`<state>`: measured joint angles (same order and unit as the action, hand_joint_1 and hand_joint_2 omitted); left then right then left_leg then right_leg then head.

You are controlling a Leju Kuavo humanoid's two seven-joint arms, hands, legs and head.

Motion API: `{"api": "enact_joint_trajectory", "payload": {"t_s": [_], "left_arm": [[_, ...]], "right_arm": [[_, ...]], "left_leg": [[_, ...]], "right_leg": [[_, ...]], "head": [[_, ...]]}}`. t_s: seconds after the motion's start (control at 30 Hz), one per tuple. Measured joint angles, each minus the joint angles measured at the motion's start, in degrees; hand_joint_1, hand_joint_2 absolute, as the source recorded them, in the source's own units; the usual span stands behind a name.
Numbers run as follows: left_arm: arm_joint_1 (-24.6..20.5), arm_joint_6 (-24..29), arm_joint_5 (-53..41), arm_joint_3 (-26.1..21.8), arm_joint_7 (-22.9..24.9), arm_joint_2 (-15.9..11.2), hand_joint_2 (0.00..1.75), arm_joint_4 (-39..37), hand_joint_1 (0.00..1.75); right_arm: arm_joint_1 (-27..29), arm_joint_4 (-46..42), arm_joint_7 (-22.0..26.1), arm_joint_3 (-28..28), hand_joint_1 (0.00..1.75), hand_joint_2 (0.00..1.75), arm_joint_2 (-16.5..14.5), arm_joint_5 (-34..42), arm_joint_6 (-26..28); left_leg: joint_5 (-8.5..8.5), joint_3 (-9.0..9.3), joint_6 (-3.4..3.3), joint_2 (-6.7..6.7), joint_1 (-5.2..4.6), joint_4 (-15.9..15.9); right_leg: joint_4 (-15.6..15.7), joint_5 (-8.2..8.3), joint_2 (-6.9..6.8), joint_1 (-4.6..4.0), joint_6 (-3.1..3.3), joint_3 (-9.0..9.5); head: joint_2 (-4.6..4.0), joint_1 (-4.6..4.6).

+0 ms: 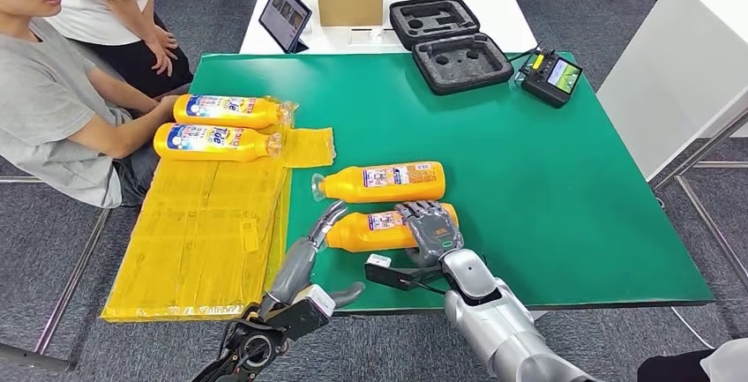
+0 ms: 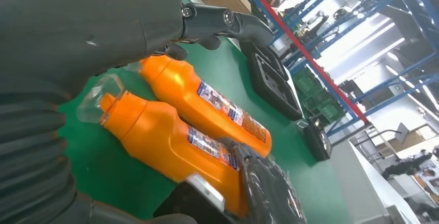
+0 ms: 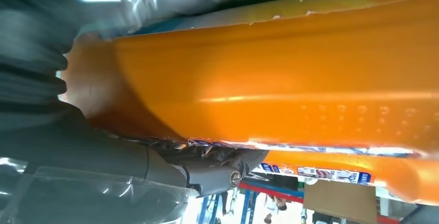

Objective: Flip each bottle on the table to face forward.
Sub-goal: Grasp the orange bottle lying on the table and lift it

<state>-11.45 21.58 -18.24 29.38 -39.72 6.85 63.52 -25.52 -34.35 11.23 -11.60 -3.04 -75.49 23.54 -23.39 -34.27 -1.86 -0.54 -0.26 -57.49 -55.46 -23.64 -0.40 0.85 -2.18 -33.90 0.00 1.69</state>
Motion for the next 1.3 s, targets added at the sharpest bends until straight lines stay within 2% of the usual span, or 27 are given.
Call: {"api": "enact_joint_trajectory", "payload": {"t_s": [0.07,0.23,0.4,0.53,0.7,0.83,1.07,1.17,1.3], "left_arm": [[-0.1,-0.3,-0.1,0.1,0.0,0.1,1.75,-0.1,0.00],[-0.3,0.3,-0.2,0.2,0.0,0.4,1.75,-0.4,0.00],[-0.2,4.2,0.6,0.4,-0.6,1.0,1.75,0.4,0.00],[0.3,9.7,5.0,0.6,-0.5,1.0,1.75,3.4,0.00],[1.0,16.9,7.8,1.8,-0.5,0.5,1.75,8.7,0.00],[2.1,18.3,7.1,1.8,-0.5,0.3,1.75,14.5,0.00],[3.3,18.4,7.9,1.7,-0.5,0.3,1.75,20.1,0.00],[3.4,17.9,11.7,2.0,-0.5,0.2,1.75,20.2,0.00],[3.5,11.6,17.9,2.5,-0.5,0.4,1.75,16.2,0.00]], "right_arm": [[-0.1,0.0,3.4,0.8,1.75,1.75,0.0,3.2,-1.3],[-0.4,-0.2,15.7,5.0,1.75,1.75,0.2,16.5,-6.0],[0.5,-0.5,22.8,9.1,1.75,1.75,-0.2,26.4,-7.9],[1.9,-1.2,27.6,11.3,1.75,1.75,-0.7,34.5,-10.0],[3.6,-2.9,29.0,12.7,1.75,1.75,-1.3,40.9,-10.6],[4.1,-3.5,29.0,12.9,1.75,1.75,-1.5,43.3,-10.2],[4.2,-3.7,29.0,13.1,1.75,1.75,-1.7,44.4,-10.0],[4.7,-4.1,29.0,13.0,1.75,1.75,-1.9,47.3,-9.1],[6.8,-7.0,29.0,11.9,1.75,1.75,-2.0,52.0,-7.7]], "left_leg": [[-0.07,0.11,-0.04,-0.02,0.00,0.0],[-0.30,0.39,0.01,-0.43,0.00,0.0],[-0.15,0.43,-0.09,-0.53,0.01,0.0],[-0.14,0.29,-0.05,-0.52,0.04,0.0],[-0.10,0.10,-0.01,-0.42,0.10,0.0],[-0.10,-0.04,-0.02,-0.37,0.08,0.0],[-0.12,-0.15,-0.03,-0.31,0.06,0.0],[-0.11,-0.18,-0.03,-0.28,0.06,0.0],[-0.10,-0.27,-0.02,-0.24,0.07,0.0]], "right_leg": [[0.0,-0.06,0.02,0.00,0.00,0.05],[0.0,-0.01,0.34,0.00,0.01,0.57],[0.0,0.14,0.40,-0.06,0.09,0.85],[0.0,0.13,0.40,-0.10,0.10,0.74],[0.0,0.12,0.37,-0.09,0.09,0.60],[0.0,0.11,0.37,-0.06,0.08,0.48],[0.0,0.10,0.37,-0.05,0.06,0.36],[0.0,0.10,0.36,-0.06,0.06,0.32],[0.0,0.09,0.35,-0.06,0.05,0.25]], "head": [[0.00,-0.01],[0.00,-0.02],[0.00,-0.01],[0.00,0.01],[0.00,0.00],[0.00,-0.01],[0.00,0.01],[0.00,0.00],[0.00,0.00]]}}
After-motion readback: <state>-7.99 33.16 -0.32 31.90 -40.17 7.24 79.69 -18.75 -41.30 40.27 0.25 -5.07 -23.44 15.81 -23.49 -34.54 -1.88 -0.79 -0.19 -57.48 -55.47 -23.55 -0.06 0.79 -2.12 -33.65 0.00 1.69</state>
